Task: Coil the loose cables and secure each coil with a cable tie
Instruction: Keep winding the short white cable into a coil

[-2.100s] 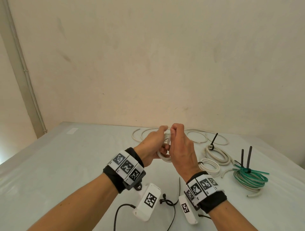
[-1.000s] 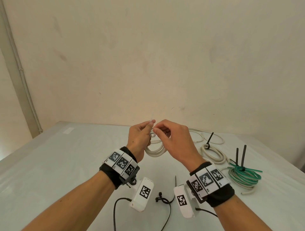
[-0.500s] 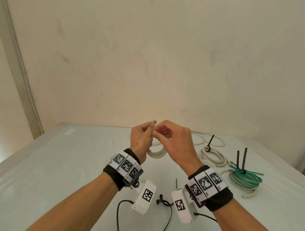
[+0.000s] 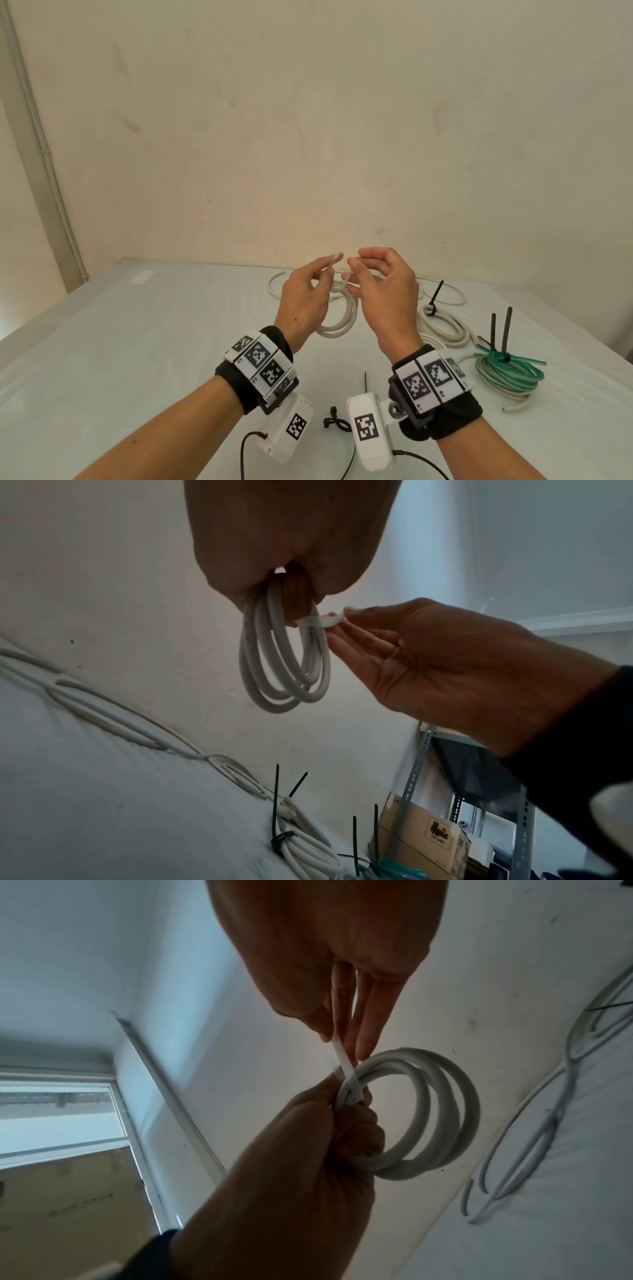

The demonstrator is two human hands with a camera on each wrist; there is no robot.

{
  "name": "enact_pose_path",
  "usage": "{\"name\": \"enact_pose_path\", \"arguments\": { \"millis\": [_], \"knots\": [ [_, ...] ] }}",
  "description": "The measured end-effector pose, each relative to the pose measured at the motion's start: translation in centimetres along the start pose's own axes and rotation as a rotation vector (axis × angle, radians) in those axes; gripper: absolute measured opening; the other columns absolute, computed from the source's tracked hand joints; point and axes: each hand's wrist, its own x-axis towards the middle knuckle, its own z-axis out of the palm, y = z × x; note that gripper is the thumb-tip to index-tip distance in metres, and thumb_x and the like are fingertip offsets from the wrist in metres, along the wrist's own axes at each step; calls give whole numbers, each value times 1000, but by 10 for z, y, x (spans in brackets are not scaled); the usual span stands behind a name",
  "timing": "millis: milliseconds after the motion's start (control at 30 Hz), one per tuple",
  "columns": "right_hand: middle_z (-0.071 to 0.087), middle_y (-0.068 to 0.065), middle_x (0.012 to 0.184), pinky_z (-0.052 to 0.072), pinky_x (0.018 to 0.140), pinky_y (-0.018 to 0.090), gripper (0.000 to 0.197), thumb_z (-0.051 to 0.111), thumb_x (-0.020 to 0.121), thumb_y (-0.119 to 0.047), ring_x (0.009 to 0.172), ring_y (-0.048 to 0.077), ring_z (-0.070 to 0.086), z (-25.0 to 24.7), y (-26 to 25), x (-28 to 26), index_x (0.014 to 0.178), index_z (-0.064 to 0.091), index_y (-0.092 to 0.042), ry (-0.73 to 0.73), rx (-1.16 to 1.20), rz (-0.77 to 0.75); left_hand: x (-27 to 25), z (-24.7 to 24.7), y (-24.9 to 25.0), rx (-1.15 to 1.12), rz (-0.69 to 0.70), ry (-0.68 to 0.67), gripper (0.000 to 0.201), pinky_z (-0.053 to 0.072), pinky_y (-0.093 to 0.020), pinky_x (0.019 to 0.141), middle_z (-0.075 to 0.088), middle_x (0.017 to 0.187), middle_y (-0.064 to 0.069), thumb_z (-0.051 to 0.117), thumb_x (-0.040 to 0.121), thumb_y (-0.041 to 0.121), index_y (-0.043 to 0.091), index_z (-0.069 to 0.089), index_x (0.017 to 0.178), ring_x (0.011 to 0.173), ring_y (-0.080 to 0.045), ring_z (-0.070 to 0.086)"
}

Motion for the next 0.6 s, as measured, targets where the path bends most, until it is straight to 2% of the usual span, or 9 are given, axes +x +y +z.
{"name": "enact_pose_path", "arguments": {
  "millis": [100, 233, 300, 367, 400, 467, 600],
  "knots": [
    [74, 0, 100, 65, 72, 38, 14, 72, 97, -13, 77, 17, 79, -1, -4, -1, 109, 65, -14, -13, 38, 13, -2, 1, -2, -5, -5, -5, 31, 42, -29, 78, 70, 95, 12, 51, 107, 26, 39, 73, 125, 61, 4, 53],
    [72, 1, 106, 66, 67, 39, 13, 69, 99, -15, 79, 17, 79, -5, -3, 0, 110, 63, -18, -23, 28, 20, -3, 1, -4, 12, 11, -9, 27, 44, -27, 76, 72, 98, 12, 54, 107, 27, 35, 73, 125, 63, 5, 55],
    [73, 0, 104, 66, 66, 41, 12, 69, 99, -15, 81, 16, 78, -5, -2, 1, 109, 64, -18, -27, 17, 18, -6, 2, -2, 46, 42, -21, 28, 50, -24, 81, 74, 105, 13, 54, 107, 24, 31, 72, 127, 76, 5, 63],
    [74, 0, 102, 66, 67, 42, 12, 69, 99, -15, 83, 15, 78, -5, 0, 1, 109, 64, -17, -32, 5, 6, -7, 2, 0, 87, 73, -30, 29, 53, -23, 90, 75, 111, 12, 53, 107, 22, 29, 72, 127, 97, -2, 69],
    [75, 0, 101, 66, 67, 42, 12, 69, 99, -14, 84, 15, 78, -5, 0, 1, 109, 65, -17, -36, 1, -1, -7, 3, -1, 106, 82, -32, 29, 53, -24, 91, 75, 110, 11, 53, 106, 21, 29, 72, 127, 101, -5, 69],
    [76, 1, 99, 66, 68, 43, 11, 69, 99, -13, 85, 15, 78, -6, 3, 1, 109, 66, -15, -44, -5, -7, -7, 3, -2, 146, 100, -24, 28, 53, -26, 89, 75, 104, 9, 54, 106, 20, 29, 73, 124, 100, -10, 69],
    [79, -1, 90, 66, 68, 42, 8, 69, 99, -12, 85, 11, 78, -4, 6, 0, 106, 68, -15, -55, -59, -25, -9, 2, -3, 199, 170, -20, 27, 56, -31, 86, 74, 103, 7, 53, 105, 16, 27, 76, 116, 97, -9, 69]
  ]
}}
